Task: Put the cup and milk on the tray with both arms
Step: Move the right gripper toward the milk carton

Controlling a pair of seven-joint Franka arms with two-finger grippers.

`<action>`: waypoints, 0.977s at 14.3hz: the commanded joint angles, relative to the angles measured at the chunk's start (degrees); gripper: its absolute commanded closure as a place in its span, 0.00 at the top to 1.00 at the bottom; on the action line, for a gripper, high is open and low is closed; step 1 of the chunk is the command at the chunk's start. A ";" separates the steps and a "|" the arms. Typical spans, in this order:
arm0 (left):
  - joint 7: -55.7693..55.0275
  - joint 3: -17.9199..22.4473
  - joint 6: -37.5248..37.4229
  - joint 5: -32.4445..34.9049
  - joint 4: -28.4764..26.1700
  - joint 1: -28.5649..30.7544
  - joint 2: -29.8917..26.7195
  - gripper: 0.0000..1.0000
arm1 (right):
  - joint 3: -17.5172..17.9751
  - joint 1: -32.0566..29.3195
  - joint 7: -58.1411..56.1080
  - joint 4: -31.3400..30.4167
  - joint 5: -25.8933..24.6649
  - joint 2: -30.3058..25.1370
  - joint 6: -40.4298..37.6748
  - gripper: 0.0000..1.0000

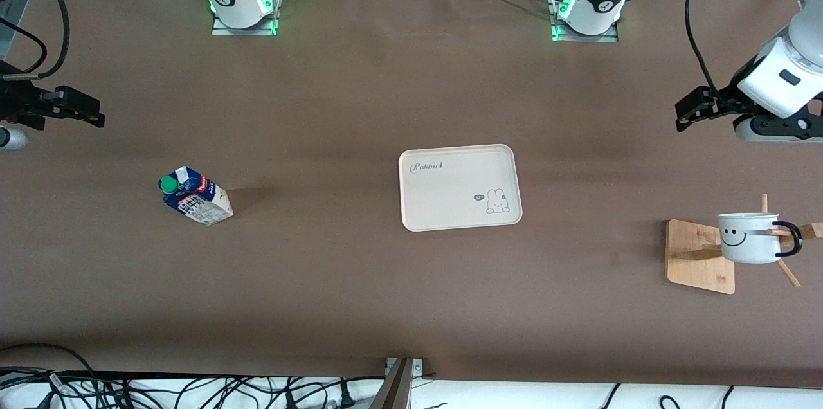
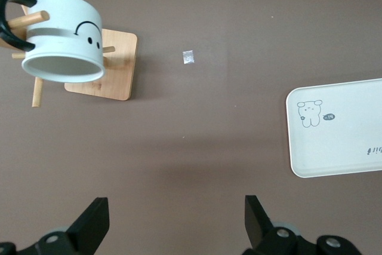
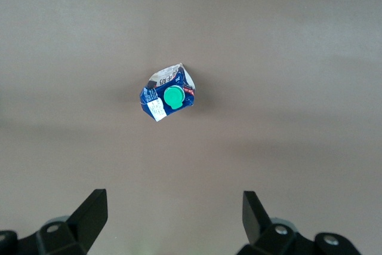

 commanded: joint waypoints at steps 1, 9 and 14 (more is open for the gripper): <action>-0.19 -0.63 -0.02 0.18 -0.68 0.91 -0.88 1.00 | 0.43 -0.08 0.78 -0.45 -0.60 -0.90 -0.54 1.00; -0.28 -0.63 0.25 0.18 -0.77 0.65 -0.88 1.00 | 0.43 -0.08 4.62 -0.45 -0.16 -0.81 -0.72 1.00; -0.28 -0.71 1.04 0.27 -0.68 0.21 -0.79 1.00 | 0.43 -0.16 11.41 -0.45 1.78 -0.81 -1.16 1.00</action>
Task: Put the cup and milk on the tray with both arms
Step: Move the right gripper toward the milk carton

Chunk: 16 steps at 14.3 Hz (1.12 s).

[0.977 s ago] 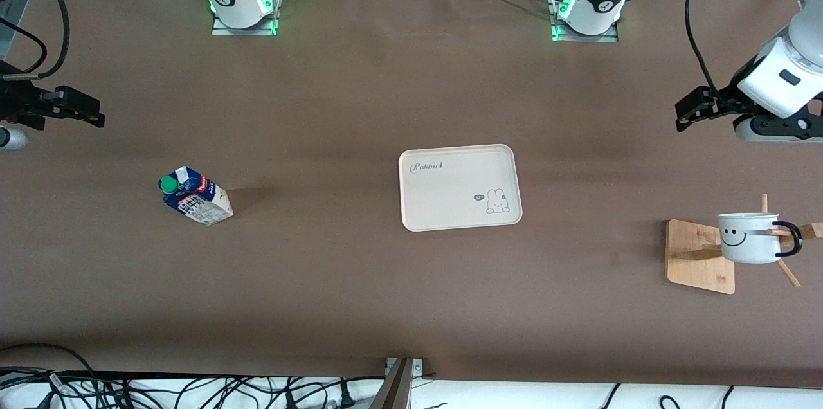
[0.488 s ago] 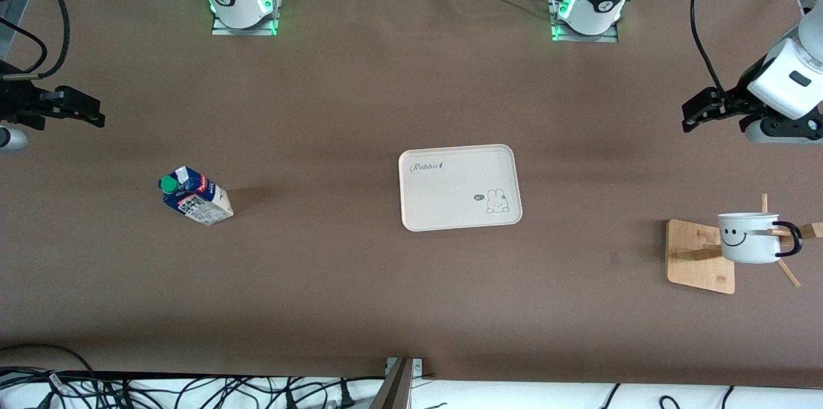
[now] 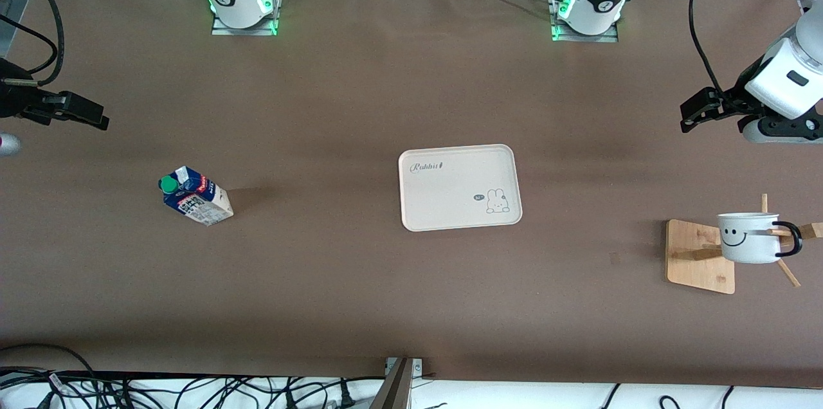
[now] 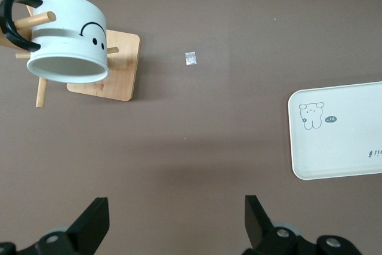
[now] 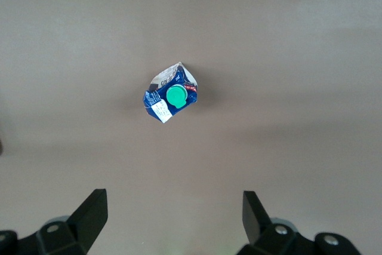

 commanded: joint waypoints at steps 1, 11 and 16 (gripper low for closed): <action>-0.19 -0.22 0.80 0.27 -0.67 -0.15 -0.79 1.00 | 0.44 -0.12 1.79 -0.45 0.22 -0.81 -0.57 1.00; 0.51 -0.22 0.80 0.44 -0.67 -0.15 -0.88 1.00 | 0.44 -0.38 2.58 -0.72 -3.05 4.97 0.13 1.00; 0.51 -0.22 4.21 0.53 -3.21 -0.15 -0.88 1.00 | 0.17 -1.00 22.31 -0.71 4.52 12.18 8.20 1.00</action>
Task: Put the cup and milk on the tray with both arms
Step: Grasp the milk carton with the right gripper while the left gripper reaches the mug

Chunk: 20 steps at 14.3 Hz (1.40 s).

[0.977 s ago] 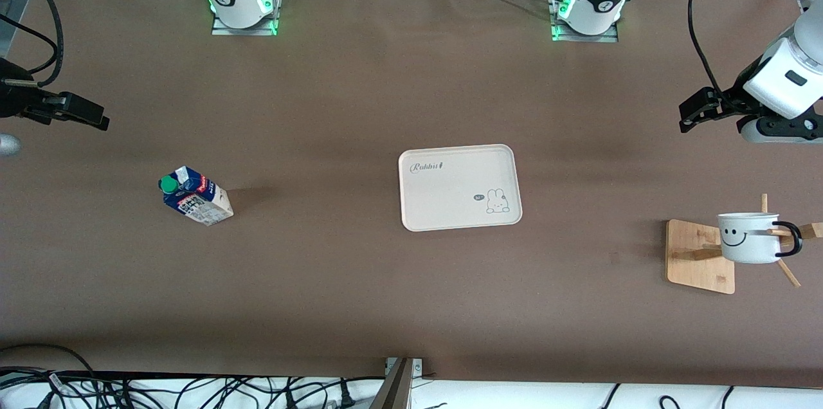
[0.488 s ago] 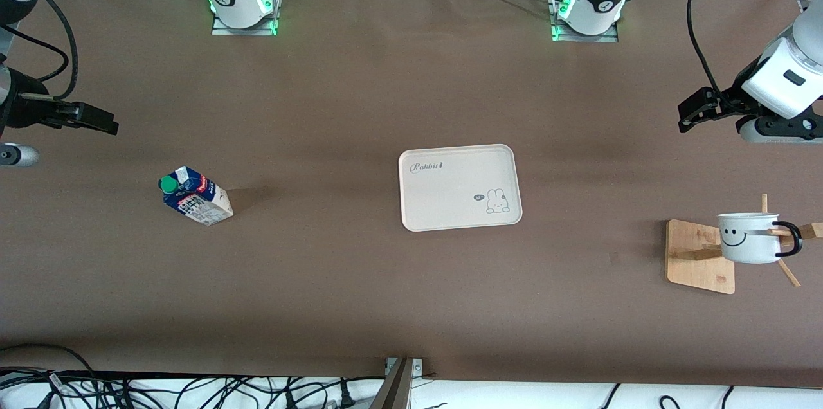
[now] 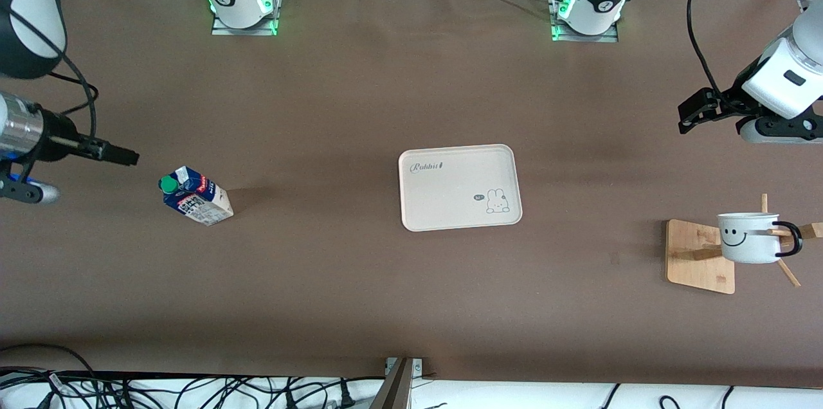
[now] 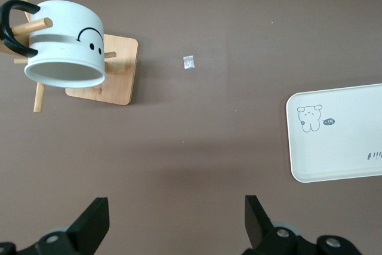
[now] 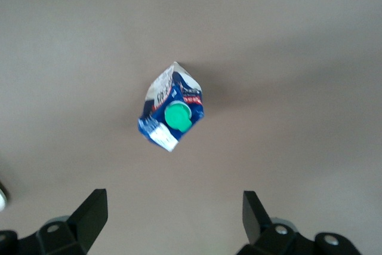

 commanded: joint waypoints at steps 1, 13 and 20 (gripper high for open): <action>0.48 -0.18 2.89 0.53 -2.89 0.08 -0.96 1.00 | 0.37 -0.48 12.12 0.17 1.62 4.94 4.69 1.00; 1.97 1.30 22.36 2.02 -13.76 2.00 -0.87 1.00 | 0.20 0.31 20.52 -0.97 3.12 11.20 6.48 1.00; 2.06 3.59 43.55 3.35 -24.32 3.76 -0.26 1.00 | 0.29 -2.59 23.16 -1.24 3.47 11.90 4.28 1.00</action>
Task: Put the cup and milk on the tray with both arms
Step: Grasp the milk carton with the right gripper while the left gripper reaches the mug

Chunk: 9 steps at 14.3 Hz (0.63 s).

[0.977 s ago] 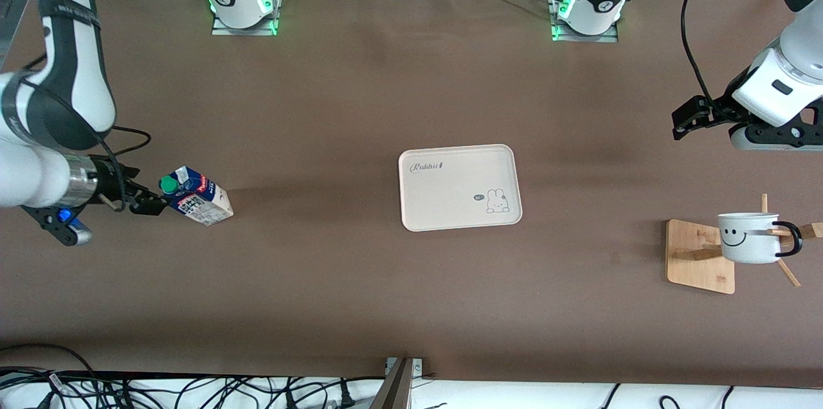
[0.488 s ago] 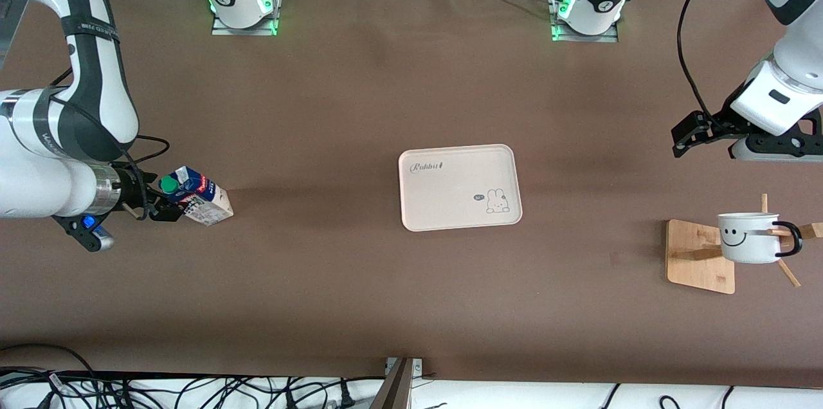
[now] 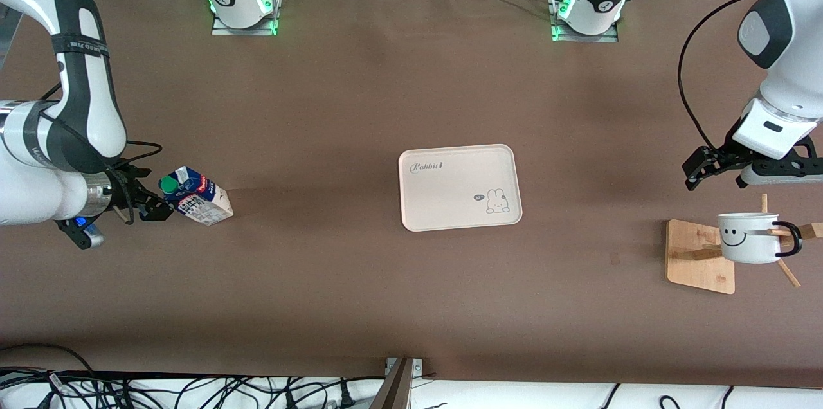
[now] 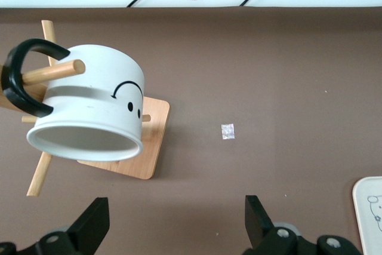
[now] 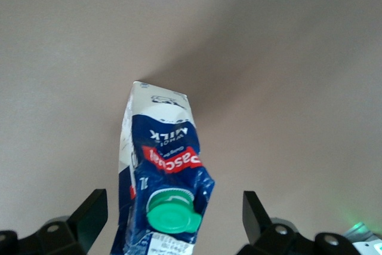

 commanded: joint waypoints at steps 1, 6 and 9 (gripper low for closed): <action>0.56 0.10 7.69 1.65 -3.81 0.97 -0.29 1.00 | 0.48 -0.67 1.06 -0.21 1.27 -0.44 -0.95 1.00; 0.74 1.68 13.86 1.65 -4.27 0.88 2.96 1.00 | 0.74 -0.49 1.76 -0.13 5.83 1.23 -0.60 1.00; 0.74 1.77 17.03 1.65 -3.74 0.88 5.24 1.00 | 0.66 -0.67 1.76 -0.12 7.51 1.67 -0.69 1.00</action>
